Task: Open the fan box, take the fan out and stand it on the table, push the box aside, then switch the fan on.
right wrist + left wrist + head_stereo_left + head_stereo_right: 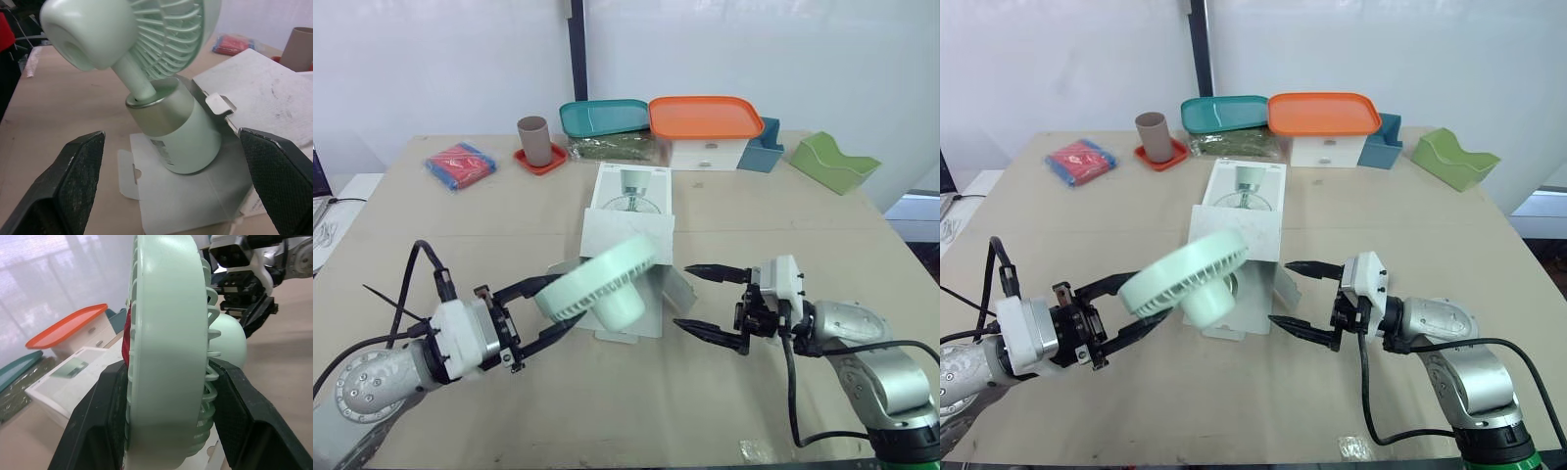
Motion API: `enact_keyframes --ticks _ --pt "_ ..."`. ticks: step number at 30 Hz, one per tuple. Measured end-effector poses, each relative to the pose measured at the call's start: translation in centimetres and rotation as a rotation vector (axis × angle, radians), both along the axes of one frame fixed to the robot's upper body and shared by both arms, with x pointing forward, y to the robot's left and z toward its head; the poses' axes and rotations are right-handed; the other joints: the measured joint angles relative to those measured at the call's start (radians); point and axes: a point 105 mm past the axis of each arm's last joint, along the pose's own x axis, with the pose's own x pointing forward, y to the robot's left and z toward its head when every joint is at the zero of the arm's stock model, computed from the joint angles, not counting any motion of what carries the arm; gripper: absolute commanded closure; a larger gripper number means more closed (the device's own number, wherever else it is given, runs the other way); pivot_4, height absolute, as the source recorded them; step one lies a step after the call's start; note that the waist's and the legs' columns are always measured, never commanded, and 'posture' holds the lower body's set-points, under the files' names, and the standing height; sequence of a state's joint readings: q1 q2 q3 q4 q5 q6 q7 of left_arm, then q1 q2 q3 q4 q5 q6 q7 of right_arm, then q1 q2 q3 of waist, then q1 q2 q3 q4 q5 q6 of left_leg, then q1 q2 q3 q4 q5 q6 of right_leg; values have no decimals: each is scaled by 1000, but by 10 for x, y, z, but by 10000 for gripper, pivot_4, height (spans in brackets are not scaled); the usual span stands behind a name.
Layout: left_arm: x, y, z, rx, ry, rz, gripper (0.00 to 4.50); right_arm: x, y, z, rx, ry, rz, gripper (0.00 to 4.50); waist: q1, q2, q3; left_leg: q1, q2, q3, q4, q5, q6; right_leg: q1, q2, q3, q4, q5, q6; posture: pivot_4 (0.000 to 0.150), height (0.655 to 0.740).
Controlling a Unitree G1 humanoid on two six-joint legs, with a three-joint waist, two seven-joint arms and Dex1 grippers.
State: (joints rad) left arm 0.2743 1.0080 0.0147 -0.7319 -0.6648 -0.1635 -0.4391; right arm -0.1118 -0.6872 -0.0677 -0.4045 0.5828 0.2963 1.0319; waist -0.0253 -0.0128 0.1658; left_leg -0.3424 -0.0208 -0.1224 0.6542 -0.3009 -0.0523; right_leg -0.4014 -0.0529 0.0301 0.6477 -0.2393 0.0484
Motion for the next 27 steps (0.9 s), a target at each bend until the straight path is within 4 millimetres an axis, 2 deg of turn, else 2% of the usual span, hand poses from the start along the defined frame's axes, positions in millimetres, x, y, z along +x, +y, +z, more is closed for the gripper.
enact_keyframes --ticks 5,10,18,27 --pt "1 12 5 -103 85 171 25977 0 10 1 22 -1 12 0 1 -1 0 1 1 2 0 -1 2 0 2 2 0 0 0 1500 7400" --pt "-5 22 7 -137 103 291 25977 3 15 1 17 -4 31 0 0 -1 1 2 2 5 0 -2 2 0 4 7 -1 0 0 1500 7400" --pt "-6 52 7 -246 150 584 25977 16 20 3 25 -10 42 0 1 -2 1 3 3 7 0 -2 3 0 6 12 -1 0 0 1500 7400" --pt "19 91 17 -285 118 800 25977 24 21 6 37 -16 65 0 1 -4 1 3 3 7 0 -2 2 -1 7 12 -1 0 -1 1500 7400"
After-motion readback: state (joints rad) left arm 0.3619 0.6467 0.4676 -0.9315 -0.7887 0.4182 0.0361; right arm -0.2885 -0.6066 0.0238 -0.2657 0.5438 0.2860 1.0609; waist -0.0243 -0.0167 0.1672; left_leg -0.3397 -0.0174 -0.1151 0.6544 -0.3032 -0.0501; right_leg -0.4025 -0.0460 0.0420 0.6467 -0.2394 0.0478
